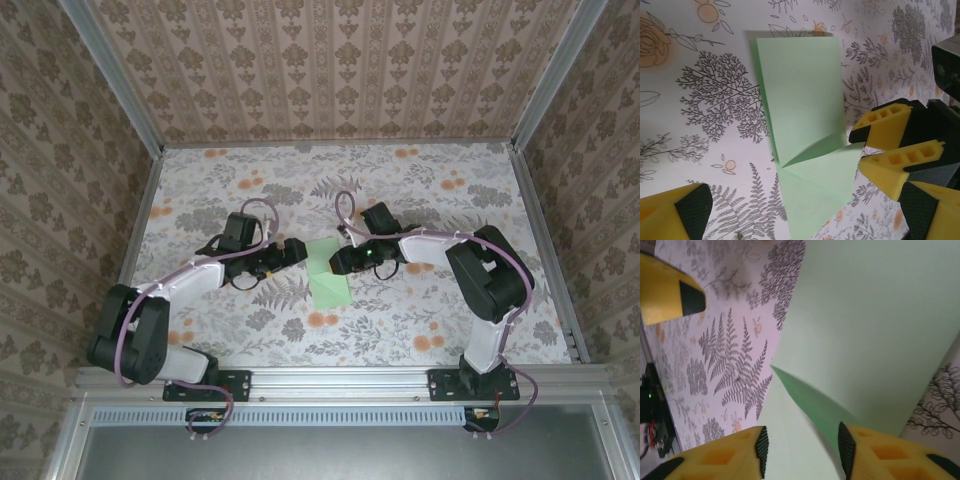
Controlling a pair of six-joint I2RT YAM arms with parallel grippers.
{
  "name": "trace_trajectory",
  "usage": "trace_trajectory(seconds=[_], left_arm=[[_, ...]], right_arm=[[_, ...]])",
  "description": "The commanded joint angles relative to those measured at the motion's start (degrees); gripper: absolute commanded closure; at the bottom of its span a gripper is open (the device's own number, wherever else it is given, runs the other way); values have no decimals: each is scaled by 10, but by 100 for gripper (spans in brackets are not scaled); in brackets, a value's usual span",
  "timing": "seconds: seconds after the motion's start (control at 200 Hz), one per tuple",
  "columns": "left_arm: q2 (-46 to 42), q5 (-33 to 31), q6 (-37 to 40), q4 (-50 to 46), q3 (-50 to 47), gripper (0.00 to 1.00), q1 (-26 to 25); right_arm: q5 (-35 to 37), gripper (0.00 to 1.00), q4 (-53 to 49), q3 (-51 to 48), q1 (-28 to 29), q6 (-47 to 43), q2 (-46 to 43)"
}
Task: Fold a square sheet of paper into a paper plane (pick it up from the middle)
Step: Turn over the paper at the center of the table.
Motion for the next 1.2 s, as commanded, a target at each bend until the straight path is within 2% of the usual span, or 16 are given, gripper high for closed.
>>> trace_trajectory(seconds=[0.0, 0.17, 0.2, 0.405, 0.505, 0.785, 1.075, 1.195], left_arm=[[11, 29, -25, 19, -3, 0, -9], [36, 59, -51, 50, -7, 3, -17], [40, 59, -55, 57, -9, 4, -35], [66, 85, -69, 99, -17, 15, -52], [73, 86, -68, 105, -15, 20, -56], [93, 86, -55, 102, 0, 30, -74], [132, 101, -50, 117, 30, 37, -88], [150, 107, -54, 127, 39, 43, -92]], right_arm=[[-46, 63, -27, -2, -3, -35, 7], [-45, 70, -44, -3, -3, -50, 5], [-41, 73, -46, -3, -3, -51, 6], [-6, 92, -35, -6, -5, -36, 3], [5, 97, -7, -20, -16, -14, -4], [-10, 98, 35, -48, -37, 17, -18], [-17, 98, 36, -47, -39, 25, -12], [-19, 98, 34, -47, -39, 25, -13]])
